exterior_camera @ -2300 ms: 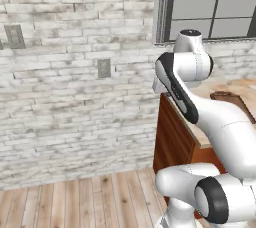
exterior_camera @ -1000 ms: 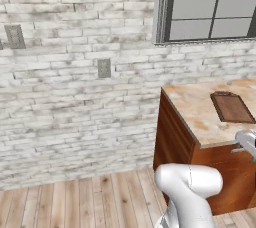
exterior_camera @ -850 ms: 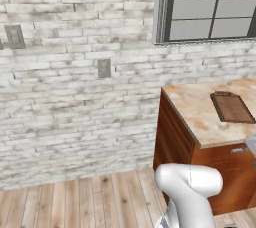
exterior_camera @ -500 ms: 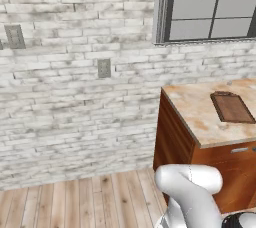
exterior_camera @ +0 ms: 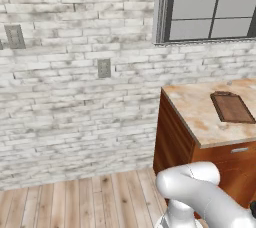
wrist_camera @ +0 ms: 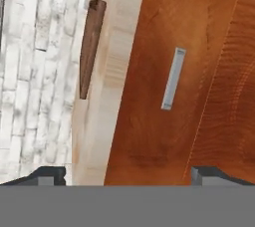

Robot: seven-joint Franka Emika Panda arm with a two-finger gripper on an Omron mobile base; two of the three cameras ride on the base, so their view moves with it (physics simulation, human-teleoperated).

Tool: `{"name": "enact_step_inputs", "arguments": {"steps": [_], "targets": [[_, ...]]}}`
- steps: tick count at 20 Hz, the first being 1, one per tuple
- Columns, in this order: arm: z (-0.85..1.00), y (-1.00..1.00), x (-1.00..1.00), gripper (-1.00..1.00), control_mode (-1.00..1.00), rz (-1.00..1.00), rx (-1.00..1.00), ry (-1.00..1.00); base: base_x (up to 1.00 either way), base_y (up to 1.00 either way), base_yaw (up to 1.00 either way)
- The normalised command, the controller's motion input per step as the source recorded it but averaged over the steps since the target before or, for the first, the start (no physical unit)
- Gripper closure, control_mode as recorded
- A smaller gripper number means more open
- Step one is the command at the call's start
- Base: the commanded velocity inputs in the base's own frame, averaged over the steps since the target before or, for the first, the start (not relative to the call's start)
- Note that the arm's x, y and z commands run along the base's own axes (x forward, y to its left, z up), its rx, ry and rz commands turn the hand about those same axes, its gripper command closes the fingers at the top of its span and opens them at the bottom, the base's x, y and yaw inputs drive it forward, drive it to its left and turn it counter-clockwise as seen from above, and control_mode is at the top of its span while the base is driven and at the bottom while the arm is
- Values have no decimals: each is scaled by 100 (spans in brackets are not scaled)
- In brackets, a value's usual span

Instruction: Open the drawer on the right and place the cutting tools on the cutting board.

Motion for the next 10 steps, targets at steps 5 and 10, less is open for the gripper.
{"name": "enact_step_inputs", "arguments": {"steps": [5,10], "targets": [[-38,-19,25,-100,-100,-1,13,-5,0,0,0],[-41,-17,44,-100,-100,-5,10,-5,0,0,0]]}}
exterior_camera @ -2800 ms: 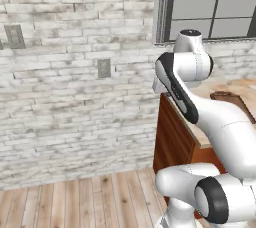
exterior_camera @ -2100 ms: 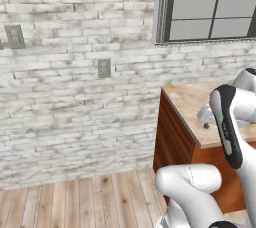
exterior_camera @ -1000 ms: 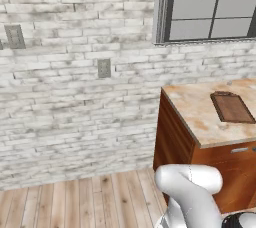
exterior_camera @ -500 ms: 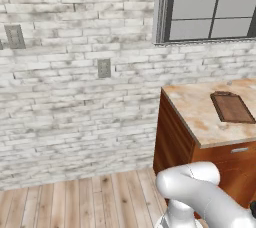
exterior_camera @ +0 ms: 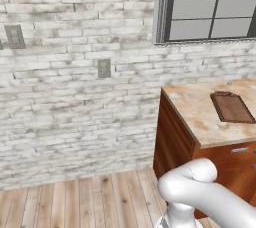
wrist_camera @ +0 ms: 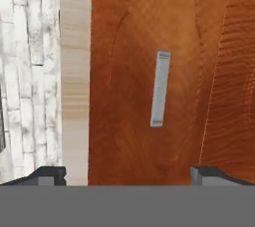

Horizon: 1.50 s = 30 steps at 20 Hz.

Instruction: Open the drawer on the right and place the cutting tools on the cutting board.

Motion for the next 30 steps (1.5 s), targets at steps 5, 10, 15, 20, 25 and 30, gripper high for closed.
{"name": "enact_step_inputs", "arguments": {"steps": [5,10,15,20,25,30], "targets": [[-45,-20,53,-100,-100,-5,1,-9,0,0,0],[-50,-27,51,-100,-100,-5,0,-10,0,0,0],[-48,-35,49,-100,-100,-5,0,-8,0,0,0],[-37,-37,45,-100,-100,-2,0,-9,0,0,0],[-13,-4,31,-100,-100,0,0,-13,0,0,0],[-35,0,36,-100,-100,0,0,-11,0,0,0]]}}
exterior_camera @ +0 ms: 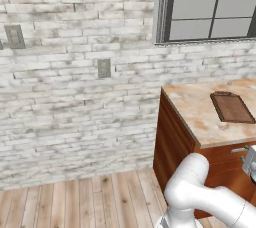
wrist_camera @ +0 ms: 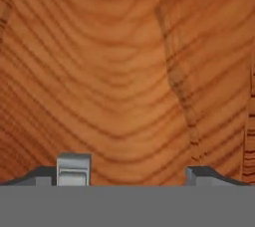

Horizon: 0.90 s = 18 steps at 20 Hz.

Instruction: Open the drawer on the right and place the cutting tools on the cutting board.

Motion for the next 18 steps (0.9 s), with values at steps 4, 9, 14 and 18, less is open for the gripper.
{"name": "enact_step_inputs", "arguments": {"steps": [4,9,14,18], "targets": [[0,-4,-18,-100,-100,0,2,-16,0,0,0],[0,26,14,-100,-100,-3,0,0,0,0,0],[8,21,6,-100,-100,-1,0,-4,0,0,0],[2,6,0,-100,-100,0,0,-2,0,0,0]]}}
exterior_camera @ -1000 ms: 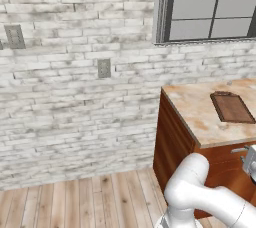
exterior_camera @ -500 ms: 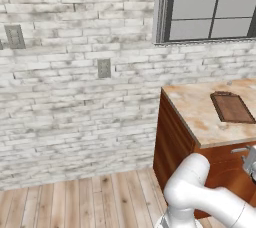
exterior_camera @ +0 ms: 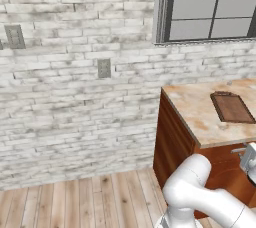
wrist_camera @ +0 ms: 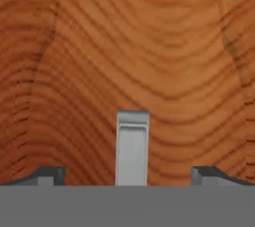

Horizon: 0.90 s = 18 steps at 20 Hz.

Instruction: Open the drawer on the right and place the cutting tools on the cutting board.

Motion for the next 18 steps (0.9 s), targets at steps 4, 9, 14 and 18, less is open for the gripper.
{"name": "enact_step_inputs", "arguments": {"steps": [4,9,14,18], "targets": [[-4,0,8,-100,-100,0,0,0,0,0,0],[-7,0,13,100,-100,0,0,0,0,0,0],[0,0,0,100,-100,0,0,0,0,0,0],[0,0,0,100,-100,0,0,0,0,0,0]]}}
